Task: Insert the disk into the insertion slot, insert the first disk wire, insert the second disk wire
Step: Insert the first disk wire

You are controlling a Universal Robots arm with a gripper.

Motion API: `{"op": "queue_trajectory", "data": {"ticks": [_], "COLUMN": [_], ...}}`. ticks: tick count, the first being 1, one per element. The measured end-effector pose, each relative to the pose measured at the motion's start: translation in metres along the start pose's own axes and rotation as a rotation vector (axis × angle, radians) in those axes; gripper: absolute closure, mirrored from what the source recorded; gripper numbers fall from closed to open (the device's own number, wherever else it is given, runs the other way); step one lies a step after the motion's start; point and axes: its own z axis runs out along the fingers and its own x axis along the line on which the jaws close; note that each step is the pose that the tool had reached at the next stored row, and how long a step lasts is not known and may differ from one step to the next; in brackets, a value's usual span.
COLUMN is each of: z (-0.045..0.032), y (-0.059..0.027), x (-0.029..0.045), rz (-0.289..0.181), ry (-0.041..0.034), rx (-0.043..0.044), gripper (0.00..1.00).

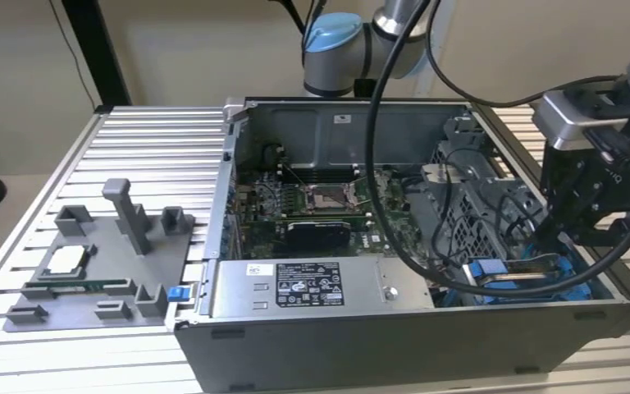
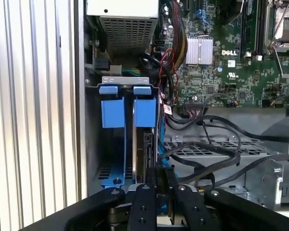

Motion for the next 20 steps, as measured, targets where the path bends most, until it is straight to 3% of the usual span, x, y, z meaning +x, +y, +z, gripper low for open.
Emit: {"op": "queue_trajectory", "data": {"ticks": [3,10,20], "z": [0.0025,0.0124,0.0127], "y": [-0.002,-0.0071,-0.007], "x": [0.0001,0.0008,0.0034], "rz": [0.012,0.017,0.021], "ry": [0.0041,0.0054,0.0055], "rx": [-0.0031,-0.0094,-0.0094], "gripper": [1.0,1.0,1.0]}}
